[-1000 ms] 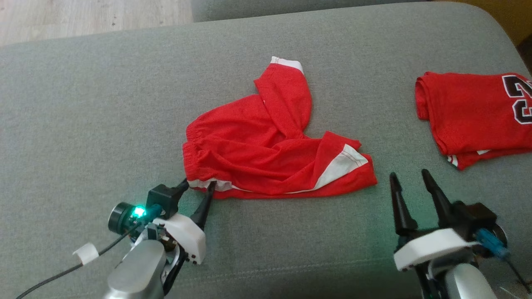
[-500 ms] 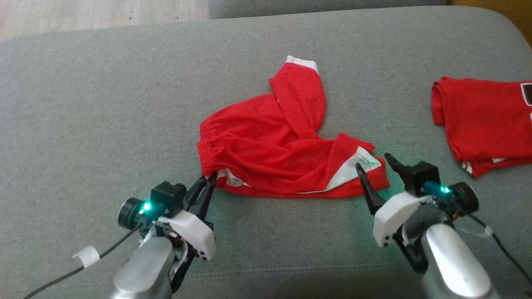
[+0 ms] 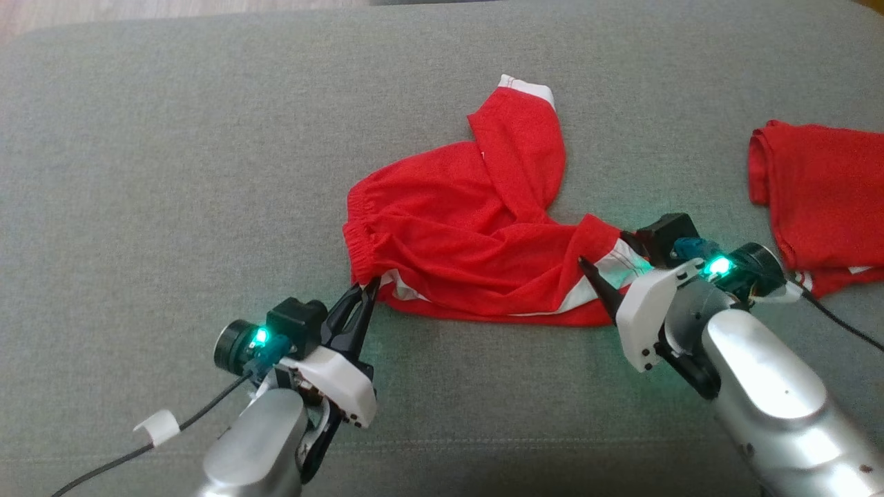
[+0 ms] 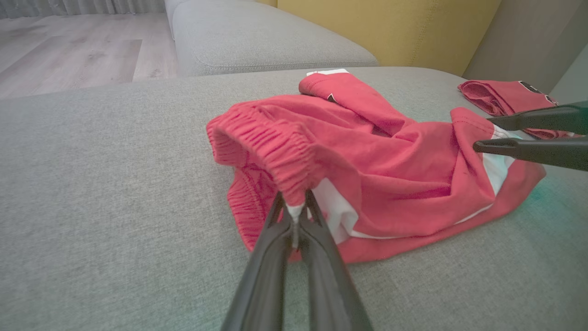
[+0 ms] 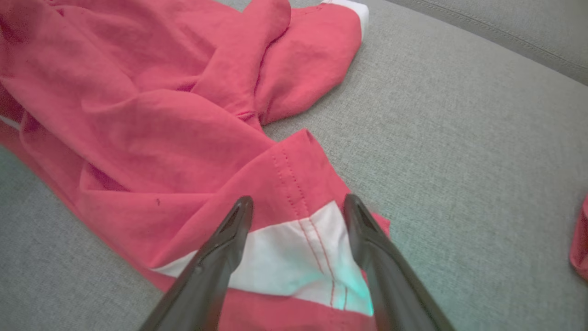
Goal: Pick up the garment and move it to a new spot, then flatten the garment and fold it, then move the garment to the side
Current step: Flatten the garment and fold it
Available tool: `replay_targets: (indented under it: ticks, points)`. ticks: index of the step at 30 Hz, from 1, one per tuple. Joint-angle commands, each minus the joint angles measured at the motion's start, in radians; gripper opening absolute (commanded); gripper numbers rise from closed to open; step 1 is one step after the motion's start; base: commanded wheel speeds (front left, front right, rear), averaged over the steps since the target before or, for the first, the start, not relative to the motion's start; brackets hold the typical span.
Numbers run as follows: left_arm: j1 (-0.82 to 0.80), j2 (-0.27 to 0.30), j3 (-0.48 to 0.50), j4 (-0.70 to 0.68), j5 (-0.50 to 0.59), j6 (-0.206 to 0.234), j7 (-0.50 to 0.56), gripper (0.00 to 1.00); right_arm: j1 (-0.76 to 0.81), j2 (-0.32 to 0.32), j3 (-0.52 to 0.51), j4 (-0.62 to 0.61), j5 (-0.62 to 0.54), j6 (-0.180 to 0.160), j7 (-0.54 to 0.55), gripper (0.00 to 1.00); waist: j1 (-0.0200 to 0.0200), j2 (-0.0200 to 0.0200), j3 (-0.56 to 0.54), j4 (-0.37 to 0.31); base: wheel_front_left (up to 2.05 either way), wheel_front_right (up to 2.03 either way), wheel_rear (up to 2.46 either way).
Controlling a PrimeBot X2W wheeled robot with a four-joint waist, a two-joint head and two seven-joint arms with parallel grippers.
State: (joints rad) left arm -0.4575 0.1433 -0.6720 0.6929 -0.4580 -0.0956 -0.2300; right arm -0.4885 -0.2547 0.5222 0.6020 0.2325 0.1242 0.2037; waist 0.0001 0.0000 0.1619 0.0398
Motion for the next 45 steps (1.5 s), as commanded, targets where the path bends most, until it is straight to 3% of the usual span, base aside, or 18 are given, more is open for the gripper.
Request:
replay_targets:
  ticks: [1, 10, 24, 25, 27, 31, 33, 45]
  points:
    - [-0.033, 0.011, 0.029, -0.029, -0.007, 0.005, -0.012, 0.00, -0.032, -0.016, 0.024, -0.026, 0.015, 0.007, 0.001, 1.00, -0.0001, 0.0000, 0.002, 0.001, 0.00, 0.00, 0.00]
    - [-0.033, 0.020, 0.029, -0.038, -0.014, 0.014, -0.014, 0.00, -0.019, -0.075, 0.111, -0.061, 0.121, 0.007, 0.015, 1.00, -0.0001, 0.0000, 0.008, -0.011, 0.00, 0.00, 0.00]
    - [-0.038, 0.037, 0.026, -0.050, -0.025, 0.023, -0.011, 0.00, 0.017, -0.102, 0.170, -0.148, 0.146, 0.007, 0.021, 0.99, -0.0001, 0.0000, 0.019, -0.028, 0.00, 0.00, 0.00]
    - [-0.037, 0.038, 0.026, -0.050, -0.026, 0.024, -0.011, 0.00, 0.020, -0.104, 0.173, -0.150, 0.146, 0.007, 0.025, 0.88, -0.0001, 0.0000, 0.020, -0.029, 0.00, 0.00, 0.00]
    - [-0.038, 0.040, 0.026, -0.051, -0.029, 0.025, -0.011, 0.00, 0.025, -0.106, 0.176, -0.148, 0.147, 0.007, 0.035, 0.51, -0.0001, 0.0000, 0.020, -0.029, 0.00, 0.00, 0.00]
    - [-0.042, 0.045, 0.027, -0.051, -0.034, 0.025, -0.011, 0.00, 0.027, -0.103, 0.172, -0.144, 0.151, 0.007, 0.039, 0.32, -0.0001, 0.0000, 0.018, -0.030, 0.00, 0.00, 0.00]
    - [-0.043, 0.048, 0.028, -0.052, -0.036, 0.026, -0.012, 0.00, 0.024, -0.098, 0.161, -0.140, 0.149, 0.007, 0.028, 0.02, -0.0001, 0.0000, 0.014, -0.031, 0.00, 0.00, 0.00]
    - [-0.062, 0.087, 0.104, -0.190, -0.133, 0.004, -0.008, 0.00, 0.009, -0.052, -0.027, -0.230, 0.237, 0.007, -0.097, 0.00, -0.0001, 0.0000, -0.076, -0.033, 0.00, 0.00, 0.00]
